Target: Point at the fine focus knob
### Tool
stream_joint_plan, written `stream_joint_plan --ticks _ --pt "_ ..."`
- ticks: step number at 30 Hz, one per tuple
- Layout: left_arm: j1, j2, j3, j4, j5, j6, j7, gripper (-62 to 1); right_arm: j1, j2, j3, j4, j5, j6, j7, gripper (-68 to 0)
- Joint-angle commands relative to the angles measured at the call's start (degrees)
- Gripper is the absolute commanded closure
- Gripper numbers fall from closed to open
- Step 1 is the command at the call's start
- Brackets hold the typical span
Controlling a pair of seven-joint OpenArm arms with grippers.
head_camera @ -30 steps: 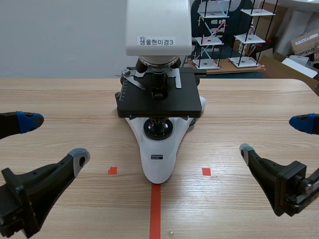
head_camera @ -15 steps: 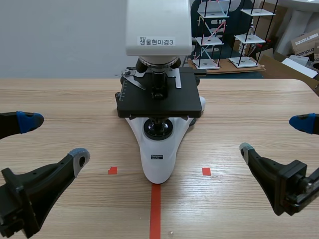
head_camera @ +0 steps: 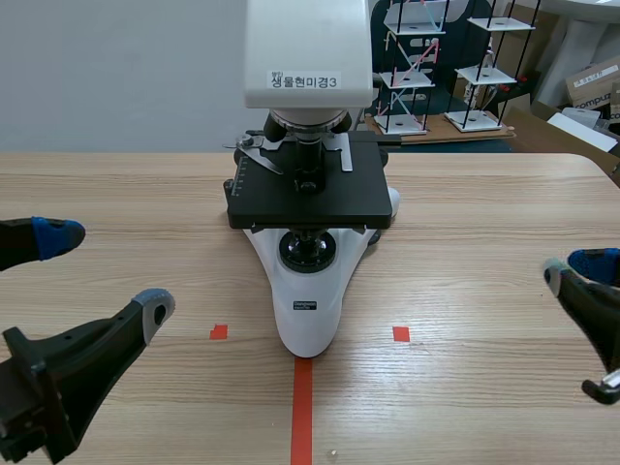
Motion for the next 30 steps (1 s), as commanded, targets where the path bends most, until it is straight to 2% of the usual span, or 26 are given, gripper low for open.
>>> stream_joint_plan --ticks 1,3,10,15,30 --pt "0.3 0.3 -0.3 1.0 -0.3 -0.1 -0.8 -62.3 2.8 1.9 0.7 -1.2 0.7 -0.1 1.5 -9.0" --pt "0.3 0.3 -0.3 1.0 -0.3 -0.1 -0.8 -62.3 5.2 3.0 0.7 -4.0 0.8 0.3 2.3 -1.9" --pt "0.3 0.3 -0.3 1.0 -0.3 -0.1 -0.8 -62.3 17.0 3.9 0.2 -15.3 2.6 1.9 4.7 -1.1" --pt "0.3 0.3 -0.3 1.0 -0.3 -0.1 -0.8 -62.3 26.2 3.9 -2.4 -22.1 2.4 7.4 4.9 -1.1" --pt "0.3 0.3 -0.3 1.0 -0.3 -0.1 -0.8 -62.3 51.1 3.9 -18.4 -37.6 2.6 7.5 4.9 -1.1"
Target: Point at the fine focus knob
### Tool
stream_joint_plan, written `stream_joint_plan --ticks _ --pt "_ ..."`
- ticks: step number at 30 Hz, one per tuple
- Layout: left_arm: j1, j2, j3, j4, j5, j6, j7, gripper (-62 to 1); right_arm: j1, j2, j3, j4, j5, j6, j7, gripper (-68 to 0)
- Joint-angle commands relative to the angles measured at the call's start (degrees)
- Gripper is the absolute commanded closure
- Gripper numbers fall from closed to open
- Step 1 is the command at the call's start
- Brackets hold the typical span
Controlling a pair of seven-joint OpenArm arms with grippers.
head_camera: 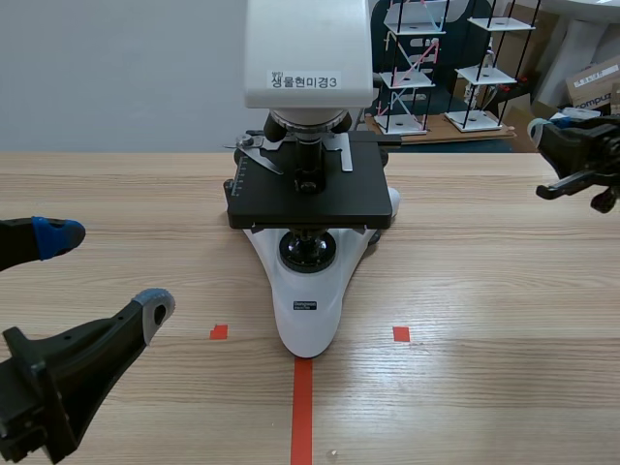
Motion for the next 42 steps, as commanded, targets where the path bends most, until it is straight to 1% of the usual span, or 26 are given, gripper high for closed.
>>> stream_joint_plan --ticks 1,6,12,16,21,34,42 --pt "0.3 0.3 -0.3 1.0 -0.3 -0.1 -0.8 -62.3 2.4 0.6 -0.9 -0.6 0.6 0.0 0.9 -1.1" --pt "0.3 0.3 -0.3 1.0 -0.3 -0.1 -0.8 -62.3 8.0 0.5 -5.0 -4.6 0.7 0.0 0.9 -1.1" --pt "0.3 0.3 -0.3 1.0 -0.3 -0.1 -0.8 -62.3 13.0 -0.5 -9.1 -8.4 0.6 0.0 0.2 -1.1" --pt "0.3 0.3 -0.3 1.0 -0.3 -0.1 -0.8 -62.3 15.3 -1.0 -12.2 -9.6 0.4 0.8 -0.5 -1.1" --pt "0.3 0.3 -0.3 1.0 -0.3 -0.1 -0.8 -62.3 16.9 -1.9 -15.3 -10.2 0.4 0.9 -1.9 -1.1" --pt "0.3 0.3 -0.3 1.0 -0.3 -0.1 -0.8 -62.3 17.2 -2.6 -15.8 -10.3 0.4 0.9 -5.2 -1.1" --pt "0.3 0.3 -0.3 1.0 -0.3 -0.1 -0.8 -62.3 17.2 -2.6 -15.8 -10.3 0.4 0.9 -5.4 -1.1"
